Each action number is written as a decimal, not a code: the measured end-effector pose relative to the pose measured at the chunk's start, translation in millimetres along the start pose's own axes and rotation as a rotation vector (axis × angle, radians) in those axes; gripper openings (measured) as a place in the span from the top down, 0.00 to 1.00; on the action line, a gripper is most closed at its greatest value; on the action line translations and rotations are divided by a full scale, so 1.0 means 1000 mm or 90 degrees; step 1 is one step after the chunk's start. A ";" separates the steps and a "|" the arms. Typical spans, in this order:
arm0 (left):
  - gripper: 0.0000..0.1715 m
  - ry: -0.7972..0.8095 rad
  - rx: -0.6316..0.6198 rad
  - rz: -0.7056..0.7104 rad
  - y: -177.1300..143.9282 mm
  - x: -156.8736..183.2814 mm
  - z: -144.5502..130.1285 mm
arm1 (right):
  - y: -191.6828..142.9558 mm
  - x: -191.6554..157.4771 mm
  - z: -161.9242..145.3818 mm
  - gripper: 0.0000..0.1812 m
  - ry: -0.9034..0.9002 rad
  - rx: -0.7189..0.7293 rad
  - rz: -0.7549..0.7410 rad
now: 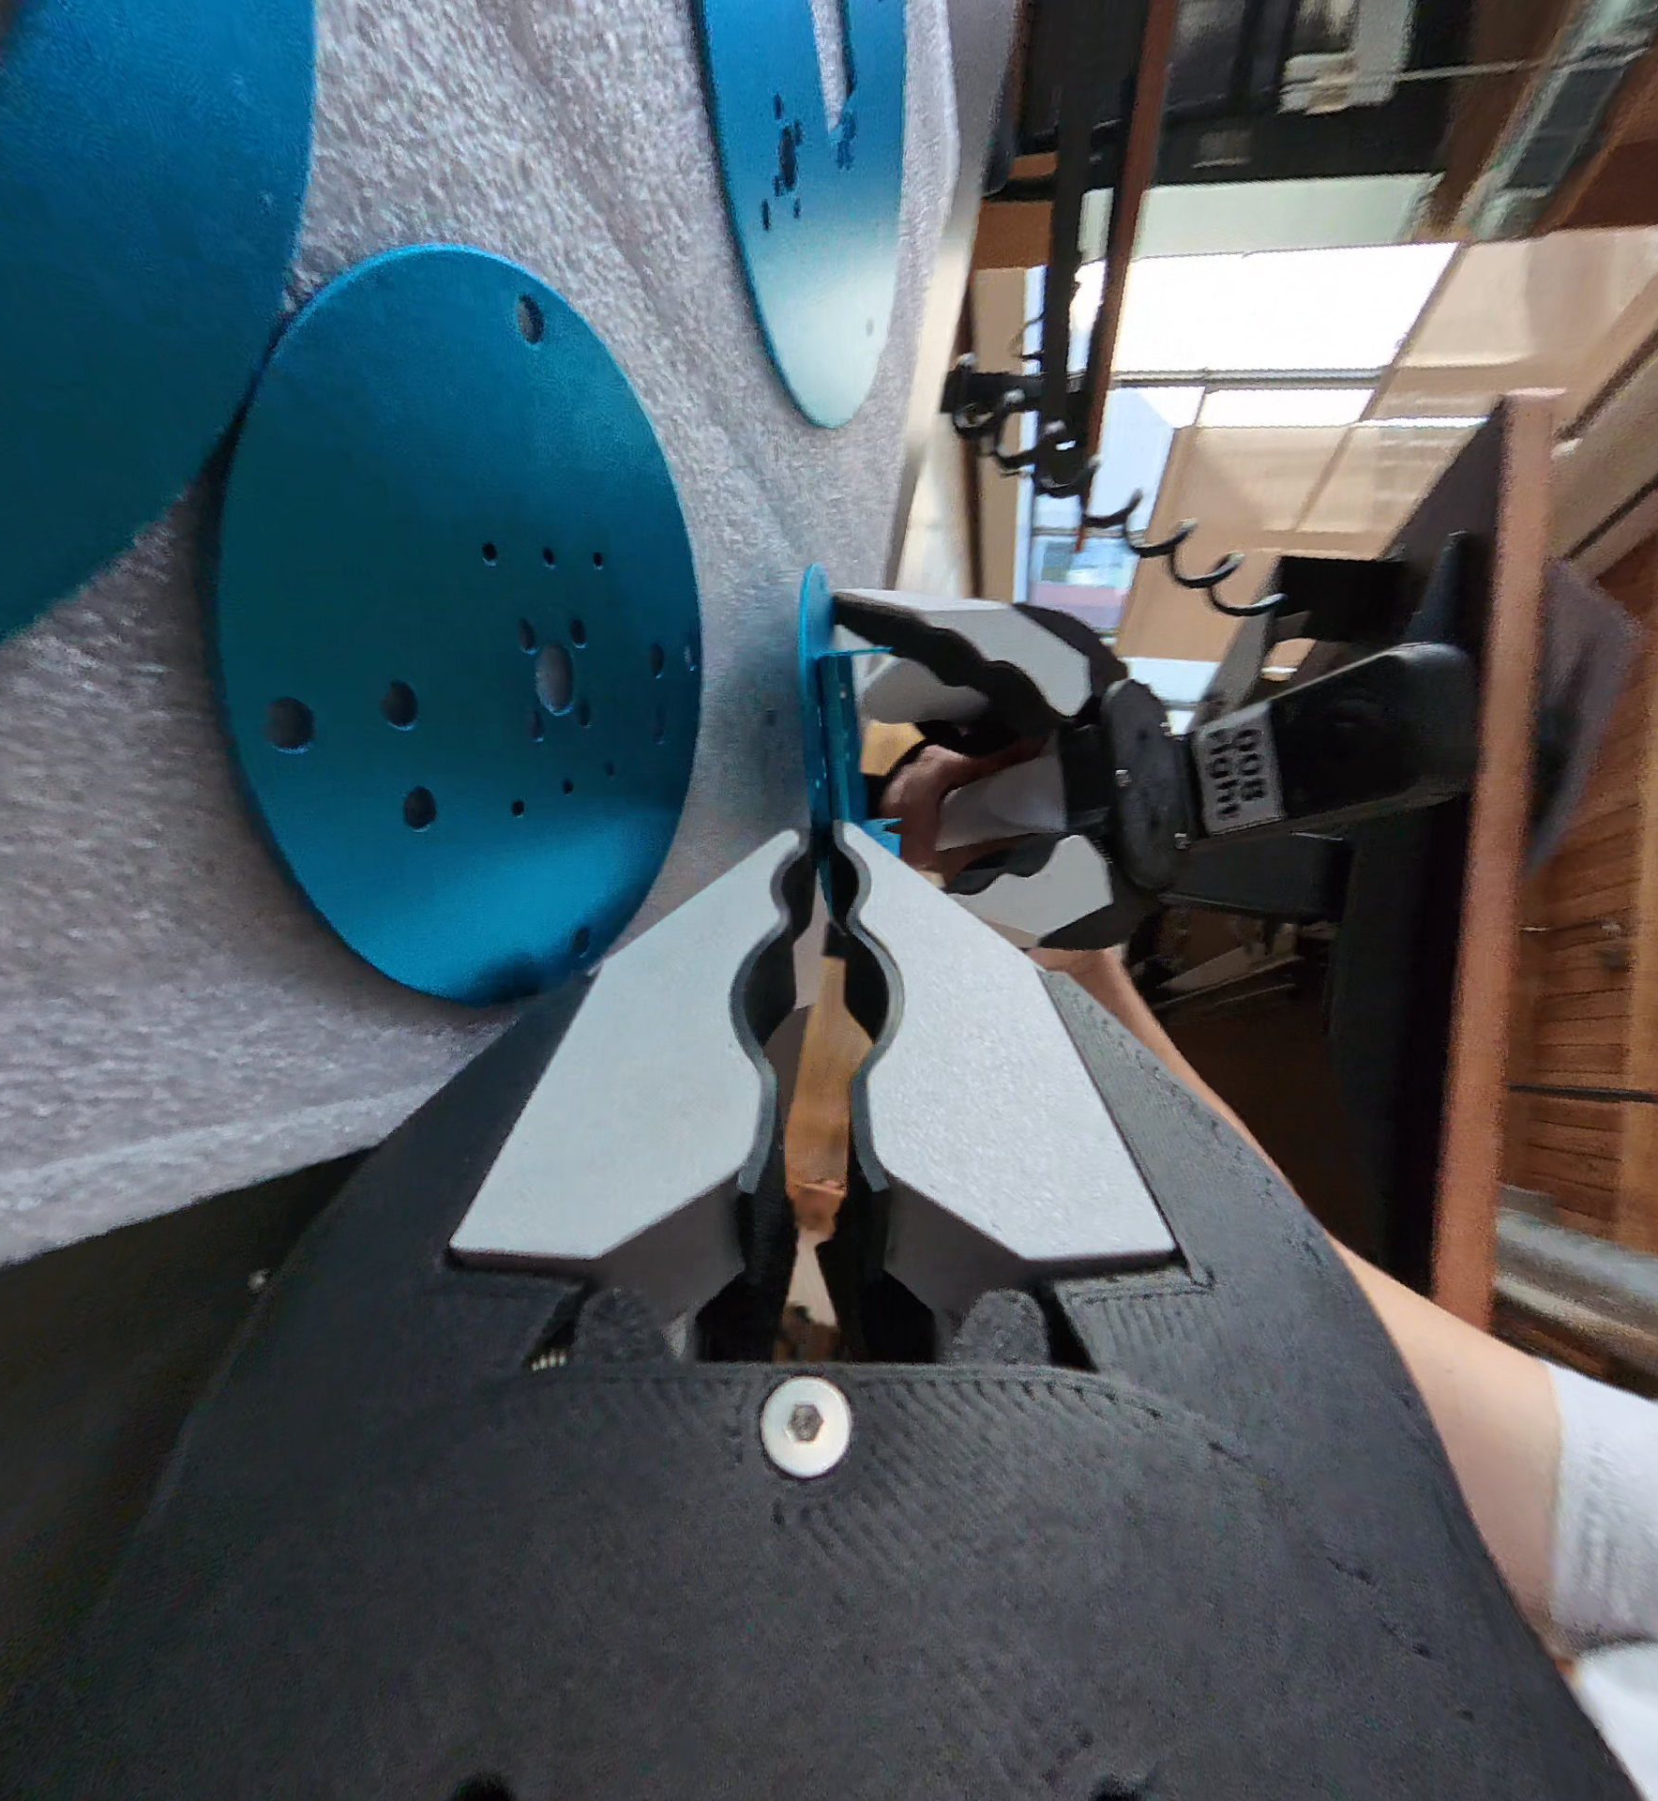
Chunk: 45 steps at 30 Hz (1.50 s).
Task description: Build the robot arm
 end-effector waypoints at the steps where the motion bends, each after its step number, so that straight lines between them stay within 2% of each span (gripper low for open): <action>1: 1.00 -0.011 0.006 -0.030 -0.001 0.000 0.000 | 0.000 0.000 0.000 0.58 -0.002 0.005 0.001; 7: 1.00 0.005 -0.011 -0.043 -0.004 -0.002 -0.003 | 0.000 -0.006 -0.003 0.58 -0.031 0.023 -0.006; 16: 1.00 0.022 -0.010 -0.067 -0.026 0.010 -0.004 | -0.010 -0.014 -0.002 0.57 0.064 0.088 -0.011; 17: 1.00 0.026 -0.011 -0.068 -0.031 0.012 -0.004 | -0.013 -0.015 -0.002 0.58 0.062 0.096 -0.024; 19: 1.00 0.028 -0.002 -0.083 -0.042 0.019 -0.004 | -0.018 -0.016 -0.001 0.67 0.055 0.102 -0.056; 21: 1.00 0.032 0.007 -0.095 -0.056 0.029 -0.002 | -0.020 -0.016 0.001 0.83 0.034 0.081 -0.098; 25: 1.00 0.055 0.017 -0.089 -0.088 0.052 -0.002 | -0.003 -0.019 0.007 0.89 -0.065 -0.027 -0.106; 28: 1.00 0.058 0.029 -0.099 -0.107 0.067 -0.001 | 0.013 -0.022 0.017 0.92 -0.126 -0.073 -0.100; 32: 1.00 0.078 0.035 -0.105 -0.122 0.084 -0.002 | 0.027 -0.020 0.030 0.93 -0.152 -0.132 -0.104; 45: 1.00 0.088 0.040 -0.138 -0.139 0.093 -0.010 | 0.030 -0.018 0.034 0.94 -0.133 -0.161 -0.089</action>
Point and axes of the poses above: each gripper's, where its closed fingertips meet, y out along the fingers, z out of its top, x = y × z across the jaws, the point moved 10 cm from there along -y, back along the fingers, and after that the axes turned 9 degrees about -z, right-handed, at the moved point
